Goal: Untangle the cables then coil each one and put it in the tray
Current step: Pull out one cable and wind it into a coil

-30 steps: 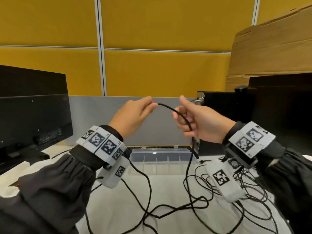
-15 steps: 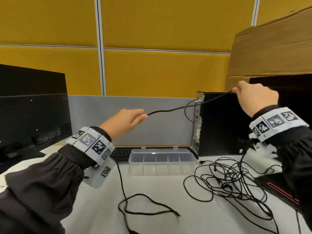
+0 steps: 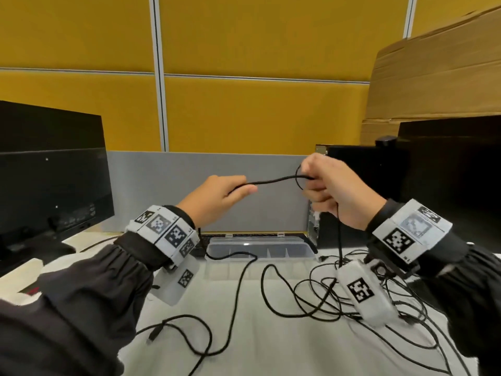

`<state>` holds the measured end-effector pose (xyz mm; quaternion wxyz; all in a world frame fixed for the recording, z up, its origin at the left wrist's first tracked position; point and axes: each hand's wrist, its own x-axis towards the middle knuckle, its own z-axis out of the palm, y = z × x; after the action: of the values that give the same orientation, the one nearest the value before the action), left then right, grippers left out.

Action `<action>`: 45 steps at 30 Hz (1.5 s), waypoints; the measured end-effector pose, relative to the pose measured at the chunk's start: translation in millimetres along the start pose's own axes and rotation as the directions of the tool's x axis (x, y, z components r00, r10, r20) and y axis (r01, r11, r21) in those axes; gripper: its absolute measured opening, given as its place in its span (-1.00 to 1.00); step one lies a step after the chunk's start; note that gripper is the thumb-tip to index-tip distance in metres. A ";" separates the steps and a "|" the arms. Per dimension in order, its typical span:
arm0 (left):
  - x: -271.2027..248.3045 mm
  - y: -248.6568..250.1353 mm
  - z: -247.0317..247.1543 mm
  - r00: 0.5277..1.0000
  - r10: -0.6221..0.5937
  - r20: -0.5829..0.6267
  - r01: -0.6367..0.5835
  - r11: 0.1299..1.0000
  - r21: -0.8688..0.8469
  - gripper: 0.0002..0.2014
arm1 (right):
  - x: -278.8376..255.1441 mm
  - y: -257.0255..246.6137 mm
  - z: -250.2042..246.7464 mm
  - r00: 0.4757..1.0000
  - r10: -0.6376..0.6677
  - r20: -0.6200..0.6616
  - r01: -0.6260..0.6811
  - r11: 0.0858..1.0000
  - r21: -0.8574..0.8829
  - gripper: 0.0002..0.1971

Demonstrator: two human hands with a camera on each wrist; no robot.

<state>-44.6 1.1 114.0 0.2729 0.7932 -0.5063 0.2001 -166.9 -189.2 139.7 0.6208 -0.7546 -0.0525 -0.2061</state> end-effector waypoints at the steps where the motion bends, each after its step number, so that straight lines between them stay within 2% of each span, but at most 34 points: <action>1: -2.6 -9.3 -1.2 0.999 -0.033 -0.002 0.033 0.999 -0.003 -0.66 | 3.5 0.2 -8.3 0.998 -0.030 -0.059 0.029 0.999 -0.023 -0.78; 3: -11.8 -28.2 -3.4 0.995 -0.097 0.009 0.097 0.995 0.011 -0.65 | 11.0 0.2 -34.7 0.964 -0.174 -0.204 0.115 0.956 -0.270 -0.85; 4: -17.7 -37.2 -4.5 0.992 -0.127 0.024 0.127 0.991 0.030 -0.63 | 14.4 0.7 -52.6 0.922 -0.262 -0.286 0.124 0.897 -0.424 -0.84; 6: -28.9 -48.5 -4.6 0.980 -0.185 0.070 0.180 0.981 0.068 -0.58 | 19.1 7.0 -95.2 0.802 -0.394 -0.448 0.001 0.751 -0.660 -0.81; 7: -31.8 -49.9 -4.0 0.976 -0.200 0.091 0.192 0.977 0.088 -0.53 | 19.1 11.3 -113.0 0.752 -0.419 -0.509 -0.103 0.687 -0.719 -0.80; 8: -32.0 -48.2 -2.9 0.972 -0.206 0.112 0.195 0.975 0.106 -0.50 | 18.8 16.8 -124.3 0.724 -0.412 -0.553 -0.208 0.634 -0.745 -0.79; 9: -29.2 -43.2 -1.1 0.970 -0.209 0.126 0.195 0.974 0.117 -0.53 | 19.7 21.7 -127.5 0.728 -0.387 -0.566 -0.301 0.561 -0.771 -0.78; 10: -23.8 -35.6 1.4 0.970 -0.205 0.130 0.190 0.974 0.123 -0.59 | 21.3 25.8 -122.5 0.755 -0.369 -0.542 -0.355 0.465 -0.811 -0.73; 11: -16.4 -25.1 4.3 0.974 -0.191 0.124 0.175 0.976 0.127 -0.62 | 24.9 28.9 -112.2 0.797 -0.372 -0.476 -0.351 0.357 -0.866 -0.64; 12: -8.1 -11.9 7.5 0.981 -0.161 0.112 0.146 0.980 0.134 -0.63 | 27.8 28.7 -95.4 0.837 -0.390 -0.384 -0.293 0.273 -0.916 -0.53; 13: 0.0 2.0 11.1 0.987 -0.125 0.098 0.110 0.983 0.144 -0.63 | 29.2 28.1 -75.3 0.877 -0.385 -0.289 -0.204 0.247 -0.947 -0.43; 16: 17.2 33.7 19.7 0.999 -0.017 0.038 0.011 0.989 0.147 -0.65 | 18.1 25.0 -13.9 0.960 -0.277 0.030 0.104 0.256 -0.961 -0.20; 18: 22.0 43.1 21.1 0.999 0.038 0.009 -0.039 0.995 0.088 -0.71 | 2.6 24.0 6.9 0.959 -0.189 0.214 0.268 0.340 -0.901 -0.24; 19: 22.1 45.2 21.3 0.998 0.063 0.002 -0.063 0.997 0.054 -0.73 | -3.7 24.1 8.8 0.944 -0.188 0.271 0.325 0.389 -0.862 -0.29; 21: 19.6 44.4 21.7 0.996 0.091 -0.012 -0.091 0.996 0.021 -0.69 | -8.4 25.0 0.1 0.934 -0.215 0.285 0.355 0.464 -0.812 -0.39; 23: 14.3 36.9 20.1 0.999 0.044 -0.026 -0.045 0.998 -0.040 -0.63 | -4.9 26.5 -19.0 0.965 -0.196 0.172 0.256 0.584 -0.770 -0.53; 24: 10.3 30.3 18.2 1.000 0.006 -0.015 -0.007 0.998 -0.062 -0.64 | -2.3 27.0 -32.0 0.980 -0.171 0.104 0.188 0.609 -0.771 -0.57; 25: 6.0 22.5 17.2 0.999 -0.034 0.010 0.035 0.997 -0.064 -0.66 | 0.1 29.2 -48.7 0.987 -0.154 0.041 0.125 0.588 -0.799 -0.61; 26: 0.7 13.8 15.9 0.996 -0.076 0.036 0.078 0.995 -0.055 -0.67 | 3.3 32.4 -69.1 0.989 -0.145 -0.022 0.056 0.511 -0.858 -0.67; 27: -5.0 4.4 15.2 0.991 -0.122 0.061 0.125 0.991 -0.050 -0.67 | 5.9 34.6 -90.6 0.984 -0.159 -0.083 -0.013 0.398 -0.918 -0.70; 29: -18.0 -12.4 14.1 0.969 -0.215 0.121 0.224 0.973 -0.063 -0.68 | 7.6 38.6 -135.9 0.949 -0.202 -0.243 -0.210 0.173 -0.962 -0.66; 32: -29.8 -28.2 16.6 0.921 -0.298 0.249 0.309 0.951 -0.004 -0.67 | 4.3 40.6 -176.9 0.845 -0.188 -0.501 -0.503 0.039 -0.863 -0.64; 34: -30.3 -27.7 21.3 0.921 -0.288 0.262 0.299 0.954 -0.004 -0.66 | 6.6 43.4 -176.2 0.818 -0.167 -0.551 -0.555 0.026 -0.831 -0.64; 36: -25.2 -19.3 27.5 0.940 -0.248 0.234 0.265 0.963 -0.047 -0.67 | 10.4 44.0 -144.9 0.877 -0.223 -0.426 -0.434 0.010 -0.901 -0.52; 38: -18.0 -5.9 35.3 0.952 -0.203 0.229 0.223 0.972 -0.067 -0.67 | 9.8 41.6 -87.5 0.955 -0.263 -0.137 -0.145 -0.013 -0.989 -0.32; 40: -10.9 7.9 42.1 0.964 -0.152 0.217 0.175 0.980 -0.090 -0.68 | 4.9 41.6 -24.0 0.966 -0.228 0.124 0.143 0.069 -0.987 -0.27; 42: -7.3 17.0 45.4 0.974 -0.121 0.190 0.144 0.983 -0.111 -0.70 | -1.9 49.4 23.7 0.954 -0.142 0.263 0.289 0.216 -0.933 -0.44; 44: -9.3 17.8 46.0 0.971 -0.119 0.206 0.141 0.985 -0.100 -0.73 | -6.6 63.2 45.8 0.952 -0.075 0.298 0.303 0.383 -0.873 -0.73; 45: -13.7 15.1 45.1 0.966 -0.128 0.222 0.151 0.984 -0.090 -0.73 | -7.4 71.8 48.5 0.953 -0.057 0.299 0.296 0.402 -0.867 -0.78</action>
<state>-62.1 -23.2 74.6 0.2714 0.8284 -0.4855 0.0659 -137.6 -157.5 64.2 0.0825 -0.9765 -0.0823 -0.1811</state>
